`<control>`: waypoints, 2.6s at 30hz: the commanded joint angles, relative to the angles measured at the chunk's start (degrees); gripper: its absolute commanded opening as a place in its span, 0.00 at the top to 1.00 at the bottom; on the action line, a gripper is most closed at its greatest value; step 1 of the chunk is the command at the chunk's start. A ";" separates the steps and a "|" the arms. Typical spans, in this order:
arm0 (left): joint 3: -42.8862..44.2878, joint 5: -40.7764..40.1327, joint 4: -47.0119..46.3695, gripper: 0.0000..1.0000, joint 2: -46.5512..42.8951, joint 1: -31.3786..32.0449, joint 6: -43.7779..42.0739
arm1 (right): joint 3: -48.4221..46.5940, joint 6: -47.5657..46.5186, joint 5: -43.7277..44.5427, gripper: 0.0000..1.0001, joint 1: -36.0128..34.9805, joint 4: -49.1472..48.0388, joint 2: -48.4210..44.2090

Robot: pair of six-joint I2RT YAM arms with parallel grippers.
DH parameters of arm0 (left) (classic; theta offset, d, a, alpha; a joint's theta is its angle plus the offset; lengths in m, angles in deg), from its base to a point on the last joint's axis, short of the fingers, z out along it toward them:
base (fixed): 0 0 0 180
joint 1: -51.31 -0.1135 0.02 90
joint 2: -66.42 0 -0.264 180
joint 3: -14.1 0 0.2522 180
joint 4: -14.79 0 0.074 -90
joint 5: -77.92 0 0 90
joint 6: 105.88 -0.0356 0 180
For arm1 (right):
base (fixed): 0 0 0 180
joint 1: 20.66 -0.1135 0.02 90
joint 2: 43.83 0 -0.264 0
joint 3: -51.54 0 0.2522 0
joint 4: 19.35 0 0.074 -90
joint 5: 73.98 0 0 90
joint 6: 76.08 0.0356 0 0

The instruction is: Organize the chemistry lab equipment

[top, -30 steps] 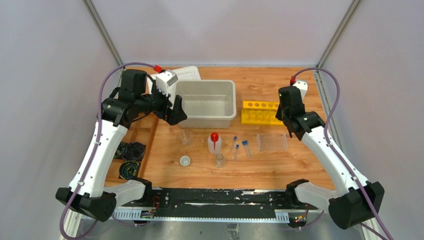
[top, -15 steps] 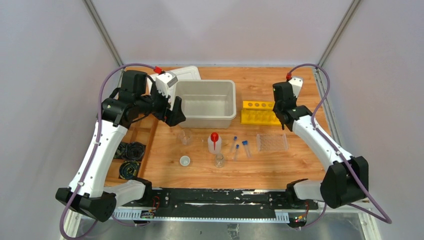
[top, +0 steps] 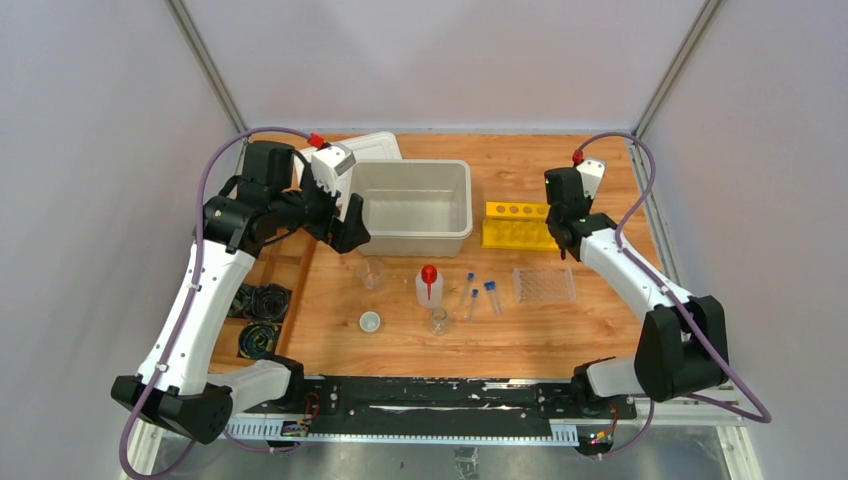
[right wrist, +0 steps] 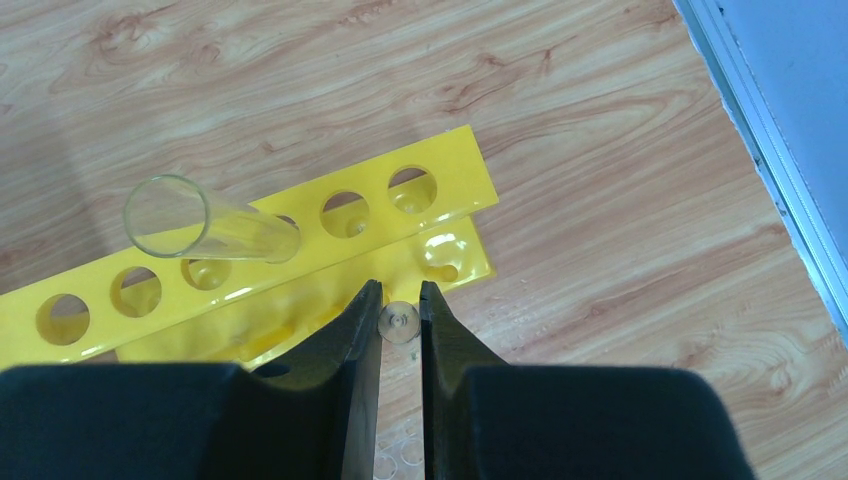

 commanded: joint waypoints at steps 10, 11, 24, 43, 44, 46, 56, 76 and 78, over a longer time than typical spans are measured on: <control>1.16 -0.22 0.31 0.00 -0.37 -0.41 -0.74 | 0.73 0.94 0.49 1.00 0.98 -3.27 1.63; 1.20 -0.22 0.31 0.00 -0.35 -0.41 -0.72 | 0.73 0.95 0.56 1.00 0.99 -3.47 1.98; 1.24 -0.57 0.31 0.00 -0.40 -0.41 -1.33 | 1.36 1.45 0.76 1.00 1.04 -4.91 5.02; 1.48 -0.76 0.31 0.00 -0.05 -0.41 -1.59 | 4.46 4.73 -2.81 1.00 0.95 -4.24 6.68; 1.42 -0.75 0.31 0.00 -0.05 -0.41 -1.59 | 4.43 4.84 -2.99 1.00 0.90 -4.07 6.55; 1.52 -0.75 0.31 0.00 0.02 -0.41 -1.52 | 4.72 5.30 -2.82 1.00 0.73 -3.57 5.53; 1.70 -0.66 0.31 0.00 -0.01 -0.41 -1.50 | 3.22 3.53 1.50 1.00 0.89 -4.30 -4.31; 1.66 -0.73 0.31 0.00 0.03 -0.41 -1.81 | 3.27 2.72 2.05 1.00 1.86 -9.32 0.48; 1.65 -0.75 0.27 0.00 0.14 -0.41 -1.86 | 3.99 2.62 1.65 1.00 1.86 -10.39 0.57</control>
